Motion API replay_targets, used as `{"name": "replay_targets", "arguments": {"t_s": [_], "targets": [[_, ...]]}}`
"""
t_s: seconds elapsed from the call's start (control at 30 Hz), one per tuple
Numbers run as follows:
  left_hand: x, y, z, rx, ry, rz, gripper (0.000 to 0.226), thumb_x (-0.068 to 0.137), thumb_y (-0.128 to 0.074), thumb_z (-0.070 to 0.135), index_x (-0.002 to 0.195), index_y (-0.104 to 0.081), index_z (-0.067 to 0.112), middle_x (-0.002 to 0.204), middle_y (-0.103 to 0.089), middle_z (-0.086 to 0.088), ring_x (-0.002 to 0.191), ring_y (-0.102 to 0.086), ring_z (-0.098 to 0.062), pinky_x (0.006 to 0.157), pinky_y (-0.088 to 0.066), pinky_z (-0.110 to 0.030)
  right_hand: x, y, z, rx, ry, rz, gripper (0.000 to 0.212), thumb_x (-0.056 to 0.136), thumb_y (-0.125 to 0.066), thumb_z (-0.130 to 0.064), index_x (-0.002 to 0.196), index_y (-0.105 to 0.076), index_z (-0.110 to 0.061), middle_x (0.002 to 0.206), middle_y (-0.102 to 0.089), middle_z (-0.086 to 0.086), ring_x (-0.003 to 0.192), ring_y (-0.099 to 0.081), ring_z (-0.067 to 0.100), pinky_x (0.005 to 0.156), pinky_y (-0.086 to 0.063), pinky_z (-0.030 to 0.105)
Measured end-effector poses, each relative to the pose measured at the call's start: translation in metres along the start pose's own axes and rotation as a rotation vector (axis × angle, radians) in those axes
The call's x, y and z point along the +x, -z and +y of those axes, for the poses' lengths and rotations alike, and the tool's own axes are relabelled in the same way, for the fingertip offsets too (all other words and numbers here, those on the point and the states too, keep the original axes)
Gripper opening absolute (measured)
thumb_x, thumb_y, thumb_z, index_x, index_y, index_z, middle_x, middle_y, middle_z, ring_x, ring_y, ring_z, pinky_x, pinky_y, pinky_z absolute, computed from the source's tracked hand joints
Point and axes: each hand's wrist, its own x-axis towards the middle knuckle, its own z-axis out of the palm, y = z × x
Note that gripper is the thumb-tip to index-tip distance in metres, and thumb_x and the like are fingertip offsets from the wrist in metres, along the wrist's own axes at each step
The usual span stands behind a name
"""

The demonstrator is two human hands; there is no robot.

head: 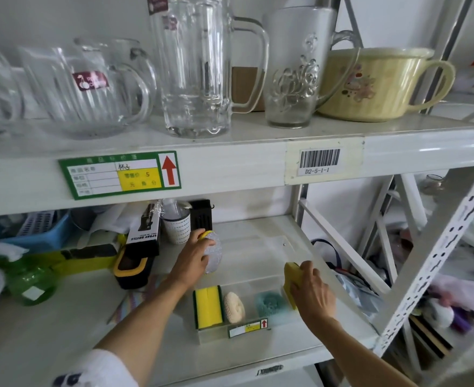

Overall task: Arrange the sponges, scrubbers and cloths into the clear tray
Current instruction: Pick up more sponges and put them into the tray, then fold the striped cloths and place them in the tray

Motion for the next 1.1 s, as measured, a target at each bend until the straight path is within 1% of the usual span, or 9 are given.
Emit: {"name": "replay_targets", "arguments": {"t_s": [0.27,0.4,0.5,0.6,0.67,0.73,0.83,0.93,1.1], "targets": [[-0.006,-0.004,-0.011,-0.032,0.003,-0.045,0.042,0.080,-0.060,-0.003,0.119,-0.061,0.013,0.147,-0.036,-0.010,0.131,-0.044,-0.026,0.091,-0.041,-0.022,0.000,0.004,0.000,-0.126,-0.056,0.014,0.037,0.091,-0.051,-0.041,0.113,-0.037,-0.016,0.102,-0.055,0.007,0.076,-0.066,0.030,0.059,-0.047,0.035],[-0.014,-0.006,-0.015,-0.052,0.020,-0.086,0.048,0.085,-0.059,0.004,0.130,-0.056,0.022,0.157,-0.020,-0.009,0.143,-0.028,-0.026,0.104,-0.042,-0.032,0.001,0.003,0.000,-0.201,-0.071,0.046,0.045,0.087,-0.056,-0.046,0.118,-0.039,-0.017,0.112,-0.049,0.008,0.087,-0.063,0.028,0.077,-0.048,0.040],[-0.021,-0.002,-0.019,-0.078,0.021,-0.026,0.047,0.087,-0.061,0.011,0.132,-0.054,0.026,0.159,-0.018,-0.009,0.144,-0.027,-0.023,0.105,-0.040,-0.031,0.003,0.003,-0.008,-0.215,-0.059,0.124,0.046,0.085,-0.059,-0.047,0.116,-0.044,-0.017,0.113,-0.048,0.011,0.086,-0.062,0.028,0.080,-0.046,0.041],[-0.029,0.011,-0.023,-0.058,0.031,0.127,0.037,0.088,-0.059,0.013,0.125,-0.058,0.018,0.145,-0.040,-0.009,0.130,-0.045,-0.020,0.103,-0.045,-0.033,0.006,0.007,-0.033,-0.183,0.027,0.207,0.038,0.087,-0.062,-0.039,0.114,-0.050,-0.016,0.108,-0.053,0.011,0.081,-0.063,0.028,0.076,-0.047,0.040],[-0.038,0.019,-0.032,-0.020,0.047,0.250,0.026,0.086,-0.054,0.014,0.111,-0.060,0.012,0.121,-0.054,-0.009,0.110,-0.057,-0.024,0.089,-0.053,-0.037,0.006,0.006,-0.063,-0.084,0.126,0.220,0.032,0.089,-0.060,-0.035,0.115,-0.053,-0.018,0.106,-0.056,0.009,0.080,-0.062,0.028,0.074,-0.047,0.039],[-0.049,0.026,-0.046,-0.019,0.141,0.339,0.018,0.084,-0.050,0.014,0.100,-0.058,0.012,0.104,-0.056,-0.010,0.091,-0.061,-0.029,0.076,-0.053,-0.038,0.005,0.001,-0.100,0.017,0.259,0.214,0.027,0.088,-0.061,-0.030,0.112,-0.055,-0.019,0.101,-0.059,0.007,0.079,-0.063,0.028,0.070,-0.047,0.039],[-0.072,0.035,-0.076,0.021,0.317,0.387,0.011,0.079,-0.057,0.004,0.089,-0.058,0.010,0.098,-0.059,-0.014,0.084,-0.060,-0.034,0.069,-0.051,-0.040,-0.005,-0.011,-0.164,0.121,0.480,0.134,0.023,0.079,-0.070,-0.021,0.099,-0.062,-0.018,0.089,-0.064,0.004,0.076,-0.065,0.028,0.064,-0.051,0.037],[-0.098,0.040,-0.109,0.119,0.536,0.293,0.018,0.077,-0.061,0.008,0.095,-0.060,0.008,0.103,-0.060,-0.017,0.093,-0.060,-0.037,0.076,-0.053,-0.044,-0.020,-0.024,-0.217,0.122,0.654,0.014,0.017,0.072,-0.072,-0.017,0.087,-0.066,-0.013,0.084,-0.065,0.009,0.073,-0.066,0.032,0.059,-0.053,0.037],[-0.127,0.040,-0.147,0.180,0.767,-0.062,0.045,0.086,-0.052,0.033,0.127,-0.050,0.013,0.127,-0.056,-0.016,0.119,-0.052,-0.035,0.095,-0.046,-0.044,-0.034,-0.046,-0.274,-0.049,0.682,-0.287,0.029,0.092,-0.048,-0.010,0.121,-0.051,-0.003,0.122,-0.053,0.020,0.111,-0.057,0.038,0.087,-0.048,0.042]]}}
